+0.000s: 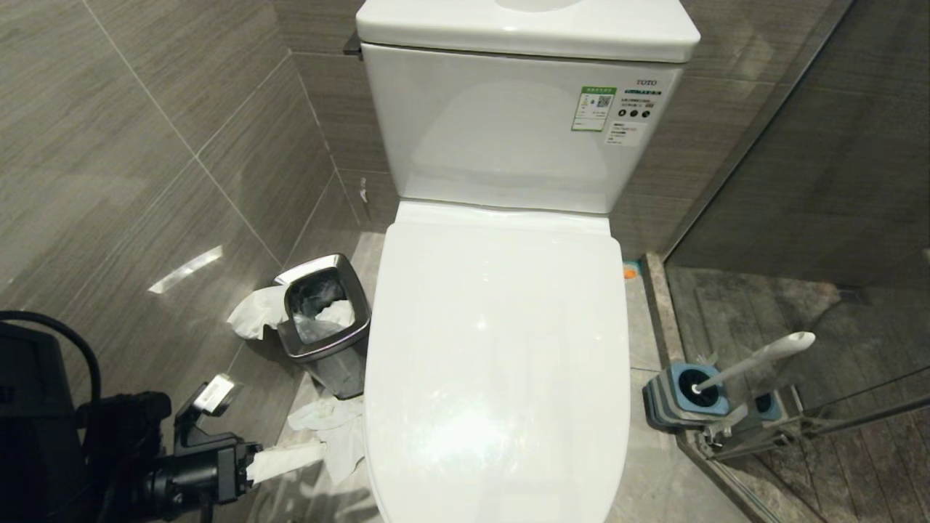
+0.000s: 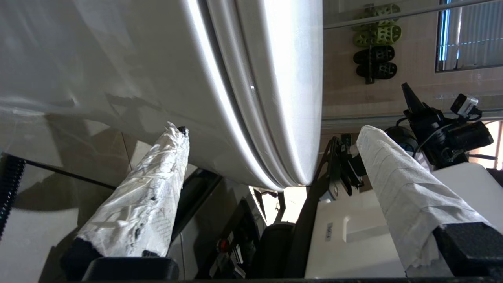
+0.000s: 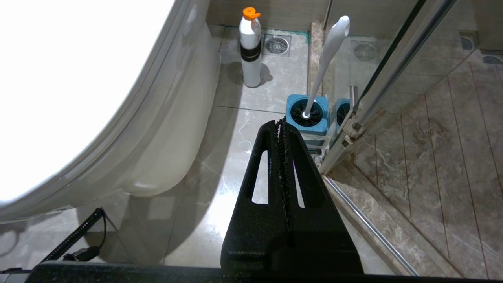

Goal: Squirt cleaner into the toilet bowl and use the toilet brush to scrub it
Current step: Use the left hand to lift the toilet lid slightly

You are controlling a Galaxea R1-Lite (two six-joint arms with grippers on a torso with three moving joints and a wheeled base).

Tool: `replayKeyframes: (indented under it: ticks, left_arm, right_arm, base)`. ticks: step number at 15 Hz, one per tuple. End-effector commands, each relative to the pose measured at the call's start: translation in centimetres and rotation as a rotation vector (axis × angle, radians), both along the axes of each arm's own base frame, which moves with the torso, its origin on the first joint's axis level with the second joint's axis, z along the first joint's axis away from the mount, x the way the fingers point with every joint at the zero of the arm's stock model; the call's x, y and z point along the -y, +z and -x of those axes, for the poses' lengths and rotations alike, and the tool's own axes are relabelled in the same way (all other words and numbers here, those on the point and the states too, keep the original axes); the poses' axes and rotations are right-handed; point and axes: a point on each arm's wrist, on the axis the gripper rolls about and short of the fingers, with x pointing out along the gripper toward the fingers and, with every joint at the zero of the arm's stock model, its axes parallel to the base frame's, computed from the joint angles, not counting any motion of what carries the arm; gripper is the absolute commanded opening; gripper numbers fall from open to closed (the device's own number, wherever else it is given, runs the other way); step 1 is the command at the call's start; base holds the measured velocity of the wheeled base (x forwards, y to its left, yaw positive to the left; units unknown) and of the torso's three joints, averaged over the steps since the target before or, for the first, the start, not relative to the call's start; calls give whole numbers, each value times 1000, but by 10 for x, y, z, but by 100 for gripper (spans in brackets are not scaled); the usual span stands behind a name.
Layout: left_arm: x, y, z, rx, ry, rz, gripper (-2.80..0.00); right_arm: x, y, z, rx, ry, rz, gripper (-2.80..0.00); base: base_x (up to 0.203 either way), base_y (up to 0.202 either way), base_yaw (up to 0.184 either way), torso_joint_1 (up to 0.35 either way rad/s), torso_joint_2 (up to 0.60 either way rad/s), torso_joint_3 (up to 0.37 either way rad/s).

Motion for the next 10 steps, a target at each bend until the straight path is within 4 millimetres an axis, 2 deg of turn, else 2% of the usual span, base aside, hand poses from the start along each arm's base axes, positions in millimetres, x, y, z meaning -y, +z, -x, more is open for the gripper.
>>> replayKeyframes:
  ticks: [1,5,10]
  left_arm:
    - [6,-9,-14,0,-34,6,0]
    - [10,-2,-40,67,-52,5,0]
    - [10,42,-40,27,-30,59,0]
  right_arm:
    - [0,0,0,-1,0,0,-280]
    - [0,0,0,0,0,0,-280]
    - [0,0,0,0,0,0,-280]
  base:
    - [0,0,0,0,0,0]
    - [0,0,0,0,0,0]
    - [0,0,0,0,0,0]
